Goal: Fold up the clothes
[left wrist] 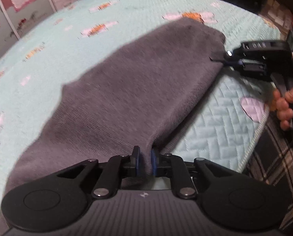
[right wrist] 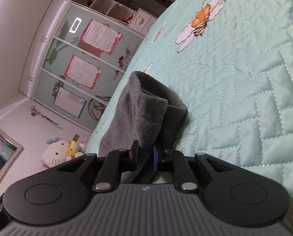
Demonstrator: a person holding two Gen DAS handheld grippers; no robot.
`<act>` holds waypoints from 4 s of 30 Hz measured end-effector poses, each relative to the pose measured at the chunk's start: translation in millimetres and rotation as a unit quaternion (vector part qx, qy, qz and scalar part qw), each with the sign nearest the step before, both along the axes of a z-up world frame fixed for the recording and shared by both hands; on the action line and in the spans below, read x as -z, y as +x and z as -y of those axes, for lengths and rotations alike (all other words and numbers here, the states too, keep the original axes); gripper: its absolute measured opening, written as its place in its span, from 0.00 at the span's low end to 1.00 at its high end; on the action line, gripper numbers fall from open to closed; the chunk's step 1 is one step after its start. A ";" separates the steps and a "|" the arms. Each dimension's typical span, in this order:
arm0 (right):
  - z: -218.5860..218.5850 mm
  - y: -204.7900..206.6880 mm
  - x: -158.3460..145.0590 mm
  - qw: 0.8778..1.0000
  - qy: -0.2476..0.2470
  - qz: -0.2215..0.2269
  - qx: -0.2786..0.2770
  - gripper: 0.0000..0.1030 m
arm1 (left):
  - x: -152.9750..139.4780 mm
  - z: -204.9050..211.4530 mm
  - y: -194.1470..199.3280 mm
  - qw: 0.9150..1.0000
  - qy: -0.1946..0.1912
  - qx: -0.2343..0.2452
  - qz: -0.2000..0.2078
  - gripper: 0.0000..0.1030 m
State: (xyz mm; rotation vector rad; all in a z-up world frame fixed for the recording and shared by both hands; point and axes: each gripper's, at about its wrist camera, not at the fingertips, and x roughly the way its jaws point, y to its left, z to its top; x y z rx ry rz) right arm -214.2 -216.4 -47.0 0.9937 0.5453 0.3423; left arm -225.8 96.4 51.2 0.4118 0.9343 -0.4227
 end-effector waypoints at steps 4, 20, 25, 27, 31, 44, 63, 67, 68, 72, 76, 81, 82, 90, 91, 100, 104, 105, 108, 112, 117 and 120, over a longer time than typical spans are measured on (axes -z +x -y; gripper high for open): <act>1.4 -3.3 -0.2 1.000 0.002 -0.006 -0.002 0.12 | 5.4 -0.7 -0.5 1.000 0.003 0.000 -0.001 0.15; 20.2 -0.7 -36.6 0.993 0.087 0.078 0.014 0.15 | 8.3 -2.9 3.9 1.000 0.000 -0.005 -0.001 0.19; 10.1 16.6 -10.8 0.996 0.085 0.027 0.013 0.14 | 9.5 -6.3 5.7 1.000 0.001 -0.007 -0.002 0.28; 5.9 17.5 -3.6 0.998 0.062 0.013 0.021 0.00 | 9.4 -6.9 6.1 1.000 0.000 -0.009 -0.004 0.29; 0.2 17.7 6.4 0.999 0.025 0.001 0.037 0.00 | 9.5 -6.2 5.3 1.000 0.002 -0.008 -0.002 0.29; -10.8 12.6 -28.2 0.999 0.010 0.052 0.000 0.08 | -10.1 -33.6 -2.5 0.996 -0.073 -0.043 -0.012 0.40; -30.7 36.5 -49.4 0.993 -0.094 0.069 -0.013 0.07 | -57.7 -108.7 -39.1 0.975 -0.171 -0.135 0.036 0.54; -63.0 15.6 -60.1 0.988 -0.099 0.079 -0.086 0.08 | -49.3 -132.6 -60.9 0.983 -0.084 -0.154 0.058 0.55; -72.5 10.1 -59.9 0.987 -0.097 0.077 -0.104 0.08 | -44.4 -138.3 -66.7 0.983 -0.066 -0.161 0.058 0.55; -105.0 -7.3 -58.4 0.981 -0.075 0.074 -0.163 0.08 | -27.2 -158.0 -84.3 0.980 -0.054 -0.185 0.048 0.55; -125.4 -8.1 -63.4 0.977 -0.089 0.062 -0.185 0.16 | -20.7 -140.0 -83.2 0.986 -0.016 -0.146 0.079 0.55; -149.9 -22.7 -87.0 0.955 -0.155 0.091 -0.235 0.18 | -7.0 -119.5 -75.9 0.991 0.030 -0.094 0.086 0.55; -156.4 -29.6 -93.6 0.945 -0.185 0.105 -0.247 0.22 | -2.6 -117.4 -74.6 0.991 0.041 -0.089 0.088 0.55; -206.7 -71.6 -100.4 0.827 -0.446 0.178 -0.292 0.45 | 6.9 -117.8 -75.2 0.990 0.076 -0.066 0.097 0.52; -210.7 -74.7 -98.1 0.812 -0.469 0.183 -0.295 0.45 | 6.7 -117.3 -77.0 0.990 0.078 -0.062 0.098 0.52; -231.5 -86.7 -86.4 0.731 -0.574 0.225 -0.293 0.45 | 4.2 -127.1 -70.7 0.991 0.036 -0.086 0.097 0.14; -231.8 -89.0 -85.0 0.714 -0.592 0.234 -0.292 0.45 | -4.7 -139.4 -77.6 0.987 0.000 -0.112 0.114 0.05; -231.2 -88.3 -84.6 0.713 -0.593 0.234 -0.291 0.45 | -5.8 -141.6 -79.9 0.987 -0.002 -0.114 0.115 0.05; -229.2 -80.8 -81.4 0.721 -0.587 0.221 -0.293 0.45 | -4.4 -145.2 -85.2 0.988 0.003 -0.112 0.106 0.05; -223.3 -70.2 -79.9 0.740 -0.572 0.197 -0.294 0.43 | 3.2 -141.6 -87.8 0.991 0.024 -0.096 0.095 0.05; -214.8 -58.4 -81.5 0.766 -0.556 0.165 -0.279 0.42 | 13.3 -133.3 -83.7 0.993 0.058 -0.063 0.086 0.05; -209.2 -52.4 -81.3 0.784 -0.540 0.144 -0.270 0.43 | 15.3 -128.3 -85.2 0.992 0.080 -0.046 0.090 0.04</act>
